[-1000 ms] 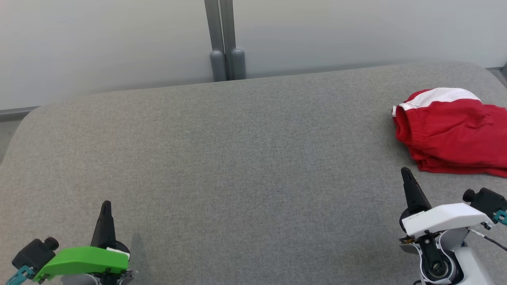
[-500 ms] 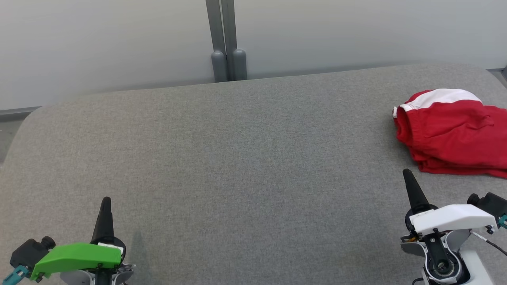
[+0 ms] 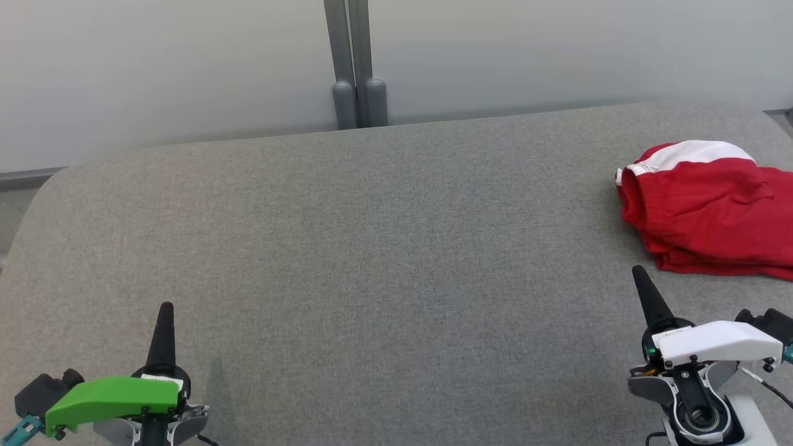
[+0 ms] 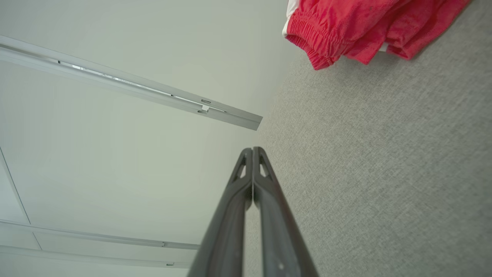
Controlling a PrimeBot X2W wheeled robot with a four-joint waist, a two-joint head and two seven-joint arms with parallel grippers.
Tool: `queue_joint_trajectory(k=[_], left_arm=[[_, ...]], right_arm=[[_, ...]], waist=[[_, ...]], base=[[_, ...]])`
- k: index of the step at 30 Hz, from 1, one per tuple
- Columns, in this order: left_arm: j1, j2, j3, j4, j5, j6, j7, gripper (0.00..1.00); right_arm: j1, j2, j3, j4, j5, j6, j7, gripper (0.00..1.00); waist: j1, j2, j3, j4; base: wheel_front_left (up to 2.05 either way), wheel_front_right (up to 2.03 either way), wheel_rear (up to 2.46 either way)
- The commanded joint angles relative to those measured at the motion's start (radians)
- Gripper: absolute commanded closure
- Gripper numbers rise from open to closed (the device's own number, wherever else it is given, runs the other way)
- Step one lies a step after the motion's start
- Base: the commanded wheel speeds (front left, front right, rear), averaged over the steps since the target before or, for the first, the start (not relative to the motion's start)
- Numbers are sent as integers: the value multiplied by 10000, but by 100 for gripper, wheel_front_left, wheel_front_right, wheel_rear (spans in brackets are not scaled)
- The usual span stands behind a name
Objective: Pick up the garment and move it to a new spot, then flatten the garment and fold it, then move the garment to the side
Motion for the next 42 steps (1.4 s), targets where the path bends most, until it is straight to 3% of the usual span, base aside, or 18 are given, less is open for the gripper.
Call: queue_joint_trajectory(k=[1,42], left_arm=[[-217,0,77,-101,-269,-81,62,100],[-446,-210,441,-101,-3101,-248,900,100]], right_arm=[[1,-16,-65,-108,251,5,60,100],[105,227,-593,-120,3236,7,845,100]], waist=[[0,0,-3,4],[0,0,-91,104]], base=[[0,0,0],[0,0,0]])
